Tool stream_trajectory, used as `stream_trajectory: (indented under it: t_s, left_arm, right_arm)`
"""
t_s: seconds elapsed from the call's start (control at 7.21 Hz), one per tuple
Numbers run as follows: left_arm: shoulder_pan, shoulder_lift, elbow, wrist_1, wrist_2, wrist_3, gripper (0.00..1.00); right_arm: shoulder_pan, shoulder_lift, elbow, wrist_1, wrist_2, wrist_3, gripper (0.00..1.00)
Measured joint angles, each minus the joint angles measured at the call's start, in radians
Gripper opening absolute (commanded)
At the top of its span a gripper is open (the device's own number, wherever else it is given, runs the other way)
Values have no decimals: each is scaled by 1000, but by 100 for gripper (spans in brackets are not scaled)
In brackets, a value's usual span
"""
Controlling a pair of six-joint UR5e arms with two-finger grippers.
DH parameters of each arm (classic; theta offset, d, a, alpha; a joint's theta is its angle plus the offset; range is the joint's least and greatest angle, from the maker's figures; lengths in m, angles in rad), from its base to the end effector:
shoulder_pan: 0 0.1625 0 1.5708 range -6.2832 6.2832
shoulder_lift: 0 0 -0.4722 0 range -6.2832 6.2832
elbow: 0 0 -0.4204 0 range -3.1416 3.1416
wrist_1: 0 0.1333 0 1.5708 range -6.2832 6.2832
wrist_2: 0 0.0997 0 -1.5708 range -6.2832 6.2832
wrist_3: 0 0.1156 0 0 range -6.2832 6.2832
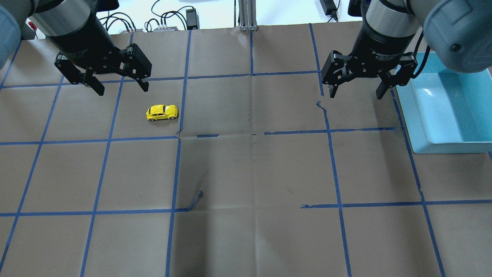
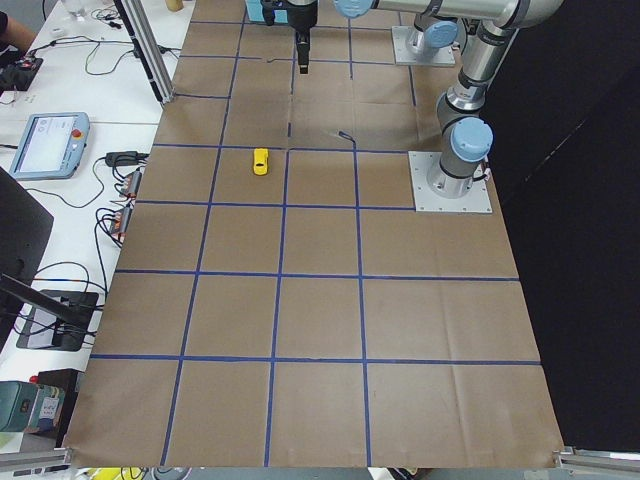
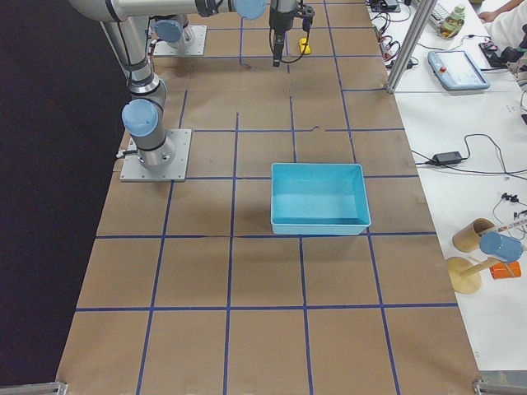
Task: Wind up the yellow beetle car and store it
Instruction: 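Lower the left gripper down onto the yellow beetle car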
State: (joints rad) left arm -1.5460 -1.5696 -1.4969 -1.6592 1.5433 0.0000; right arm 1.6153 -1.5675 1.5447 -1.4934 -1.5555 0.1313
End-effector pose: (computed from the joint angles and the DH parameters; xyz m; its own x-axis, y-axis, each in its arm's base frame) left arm -0.1236 -0.5200 0.5494 -0.9993 -0.0252 0.0275 -0.0248 0.9996 0.0133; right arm 0.1579 -0.5086 0.5234 -0.9961 0.0873 -0.0080 0.0867 0.9946 0.0561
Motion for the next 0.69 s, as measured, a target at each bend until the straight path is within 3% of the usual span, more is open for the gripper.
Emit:
stream_trajectory:
  t_s: [0.69]
  left_arm:
    - [3,10,-20,8,-3,86,98]
  right_arm:
    - [0,0,0,5,1,-1,100]
